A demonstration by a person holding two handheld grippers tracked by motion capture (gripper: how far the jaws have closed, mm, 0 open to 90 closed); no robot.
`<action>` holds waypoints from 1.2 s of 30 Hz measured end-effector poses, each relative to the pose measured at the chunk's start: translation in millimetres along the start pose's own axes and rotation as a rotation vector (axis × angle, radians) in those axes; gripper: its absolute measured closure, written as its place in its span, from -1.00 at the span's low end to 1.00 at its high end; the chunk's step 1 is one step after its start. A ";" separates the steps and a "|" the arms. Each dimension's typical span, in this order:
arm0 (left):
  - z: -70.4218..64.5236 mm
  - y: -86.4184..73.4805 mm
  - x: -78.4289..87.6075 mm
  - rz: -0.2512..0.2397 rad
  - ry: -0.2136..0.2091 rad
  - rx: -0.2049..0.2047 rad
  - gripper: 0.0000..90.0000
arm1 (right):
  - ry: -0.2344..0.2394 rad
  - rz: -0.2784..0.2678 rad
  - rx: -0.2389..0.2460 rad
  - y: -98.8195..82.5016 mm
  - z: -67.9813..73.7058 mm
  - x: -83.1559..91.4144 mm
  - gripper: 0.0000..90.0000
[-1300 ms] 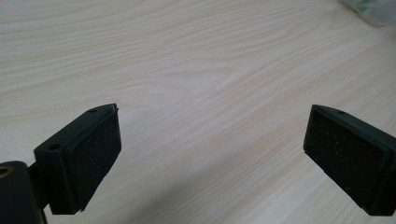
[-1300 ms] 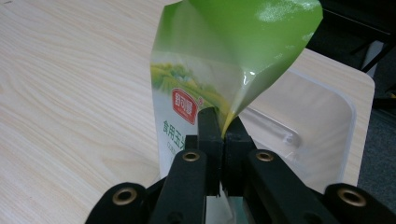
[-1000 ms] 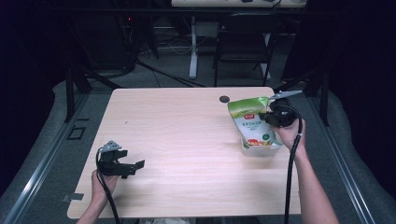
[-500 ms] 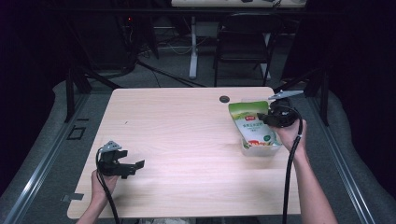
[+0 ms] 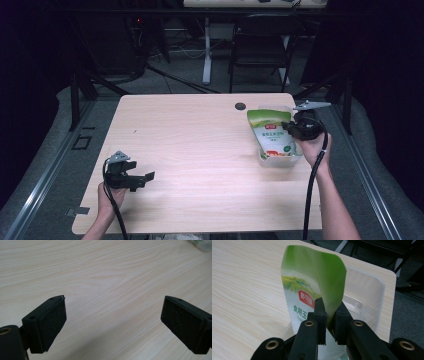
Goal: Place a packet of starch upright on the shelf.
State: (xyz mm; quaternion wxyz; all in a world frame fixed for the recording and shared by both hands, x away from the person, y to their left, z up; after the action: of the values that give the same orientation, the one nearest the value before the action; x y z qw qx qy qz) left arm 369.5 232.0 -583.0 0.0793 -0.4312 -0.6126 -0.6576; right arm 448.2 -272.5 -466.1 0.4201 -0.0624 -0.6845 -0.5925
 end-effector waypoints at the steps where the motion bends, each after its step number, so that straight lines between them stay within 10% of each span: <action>1: 0.1 0.0 0.2 0.002 -0.001 0.000 -0.86 | 0.000 -0.011 -0.011 -1.2 -2.2 0.0 0.85; 36: 3.0 -2.9 5.6 -0.006 0.026 0.019 -0.86 | -0.081 -0.016 -0.222 -36.2 -50.9 -10.4 0.88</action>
State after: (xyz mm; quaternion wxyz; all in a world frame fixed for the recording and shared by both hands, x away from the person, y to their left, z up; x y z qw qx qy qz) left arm 365.6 237.7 -581.9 0.0894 -0.4203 -0.6189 -0.6575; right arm 459.2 -322.7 -503.1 0.3779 -0.1269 -0.6314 -0.6652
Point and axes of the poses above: each handheld gripper's, and its own axes: x roughly backward along the jaws, y roughly out of its top, z roughly to its left, the point moved 6 cm from there along -x, roughly forward along the jaws, and after that the axes turned 8 degrees about y, right-handed, at the moved point
